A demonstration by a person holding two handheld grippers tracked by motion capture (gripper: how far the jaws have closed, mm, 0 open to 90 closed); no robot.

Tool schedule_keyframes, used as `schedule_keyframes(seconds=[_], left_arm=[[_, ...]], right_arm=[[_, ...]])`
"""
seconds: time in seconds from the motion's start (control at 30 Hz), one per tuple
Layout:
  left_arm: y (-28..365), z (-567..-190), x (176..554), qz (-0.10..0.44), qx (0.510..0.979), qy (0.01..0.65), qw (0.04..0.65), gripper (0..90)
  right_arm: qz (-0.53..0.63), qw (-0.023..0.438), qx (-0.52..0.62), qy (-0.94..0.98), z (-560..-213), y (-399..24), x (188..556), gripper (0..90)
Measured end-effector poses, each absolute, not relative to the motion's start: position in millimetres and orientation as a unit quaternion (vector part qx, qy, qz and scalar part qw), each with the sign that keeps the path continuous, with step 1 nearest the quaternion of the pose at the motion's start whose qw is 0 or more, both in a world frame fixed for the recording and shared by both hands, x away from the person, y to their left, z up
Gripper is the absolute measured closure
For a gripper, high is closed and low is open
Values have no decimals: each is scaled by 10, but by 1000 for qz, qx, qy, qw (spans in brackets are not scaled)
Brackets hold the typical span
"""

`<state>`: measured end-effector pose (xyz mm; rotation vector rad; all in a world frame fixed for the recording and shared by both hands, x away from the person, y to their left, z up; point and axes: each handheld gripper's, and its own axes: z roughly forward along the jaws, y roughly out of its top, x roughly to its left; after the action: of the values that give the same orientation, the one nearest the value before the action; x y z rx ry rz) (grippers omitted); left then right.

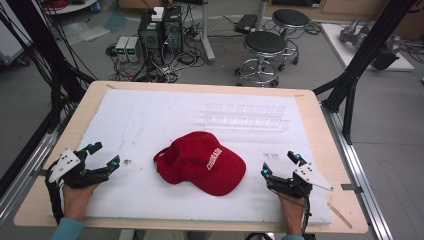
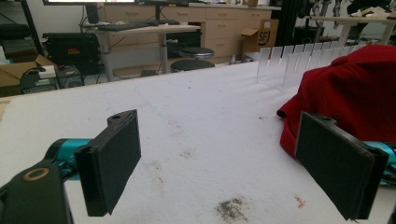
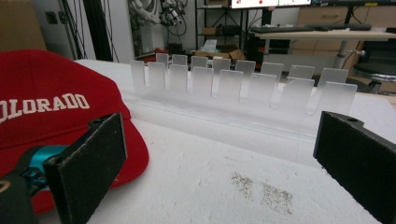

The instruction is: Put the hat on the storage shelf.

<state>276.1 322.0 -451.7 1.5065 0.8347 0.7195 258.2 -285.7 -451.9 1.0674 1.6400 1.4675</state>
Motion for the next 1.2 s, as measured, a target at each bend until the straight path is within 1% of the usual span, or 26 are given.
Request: schedule_keyframes(seconds=[0.6,0.93,1.07,1.2], left_arm=[[3216,-4515,2770,306,650,361,594,149],[3217,-4513,2774,307,651,363,591,149],[3217,-4513,2777,306,651,365,591,149],[3215,-4512,2778,306,652,365,590,149]], right_arm=[[560,346,408,633,-4516,-2849,2590,14],[547,331,408,652,-4487,-2822,2633,14],[548,324,393,664,-4367,-2760,2671,14],[546,302,373,686,-4157,-2635,2736,14]])
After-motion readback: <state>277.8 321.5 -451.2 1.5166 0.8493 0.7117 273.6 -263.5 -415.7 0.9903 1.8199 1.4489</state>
